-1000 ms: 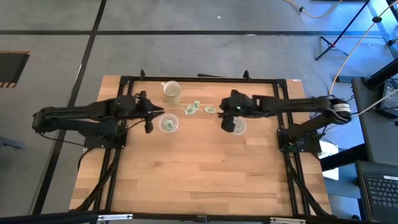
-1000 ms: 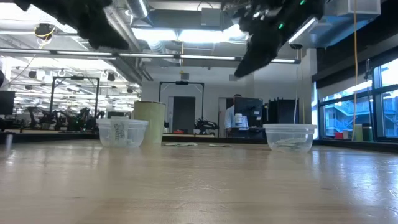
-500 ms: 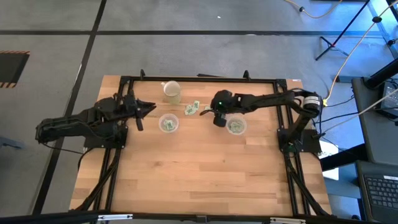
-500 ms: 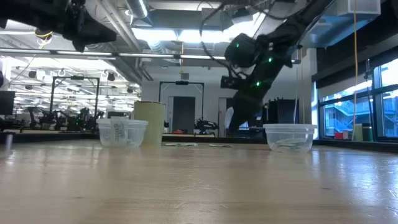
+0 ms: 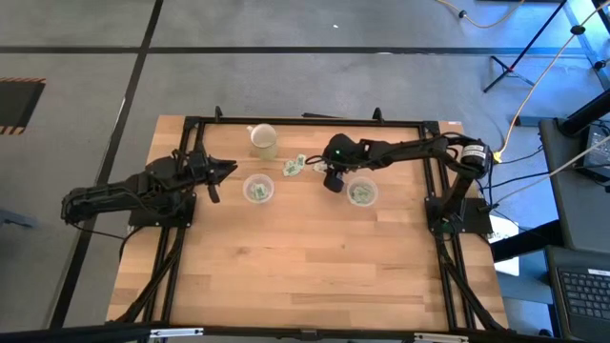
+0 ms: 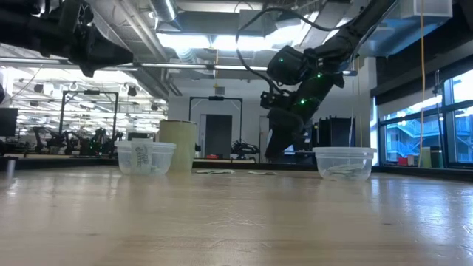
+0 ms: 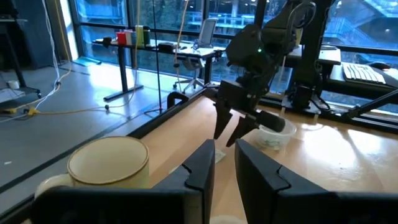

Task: Pick and place Stevia / Truvia into bins
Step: Put the stevia packet into the right transparent container

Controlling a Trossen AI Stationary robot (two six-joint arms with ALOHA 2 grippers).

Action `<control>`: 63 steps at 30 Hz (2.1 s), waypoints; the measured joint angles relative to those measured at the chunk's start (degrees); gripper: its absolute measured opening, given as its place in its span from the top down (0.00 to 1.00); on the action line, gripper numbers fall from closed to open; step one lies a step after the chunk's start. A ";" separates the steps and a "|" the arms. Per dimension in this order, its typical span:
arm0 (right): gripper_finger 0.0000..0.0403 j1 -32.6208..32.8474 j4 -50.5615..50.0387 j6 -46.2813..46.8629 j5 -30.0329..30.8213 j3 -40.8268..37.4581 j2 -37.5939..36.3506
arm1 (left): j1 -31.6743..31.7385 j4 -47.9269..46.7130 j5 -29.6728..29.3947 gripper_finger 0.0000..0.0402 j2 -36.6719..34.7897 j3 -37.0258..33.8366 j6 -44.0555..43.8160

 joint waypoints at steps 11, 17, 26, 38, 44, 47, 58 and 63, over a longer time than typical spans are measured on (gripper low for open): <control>0.58 -0.21 0.21 3.36 -0.03 0.02 0.00 | 0.00 0.02 -0.14 0.85 -0.01 -0.01 3.24; 0.58 -0.20 0.21 1.81 0.01 0.02 0.00 | 0.00 0.02 -0.24 0.85 -0.01 -0.01 4.50; 0.58 0.02 0.44 1.94 0.01 0.08 0.59 | -0.01 0.00 -0.24 0.85 0.01 -0.01 4.53; 0.58 0.02 0.97 1.93 0.06 0.04 5.15 | -0.02 -0.04 -0.24 0.85 0.03 -0.01 6.03; 0.61 0.00 1.31 1.83 -0.08 0.26 7.01 | -0.02 -0.09 -0.24 0.85 0.03 -0.01 6.10; 0.67 0.00 1.67 1.83 -0.10 0.37 7.76 | -0.02 -0.18 -0.24 0.85 0.03 -0.01 6.10; 0.88 0.02 2.09 1.85 -0.17 0.24 7.91 | -0.02 -0.46 -0.24 0.85 0.03 -0.01 6.62; 0.98 0.19 1.47 1.82 0.22 0.06 6.10 | -0.02 -0.46 -0.24 0.85 0.03 0.00 6.64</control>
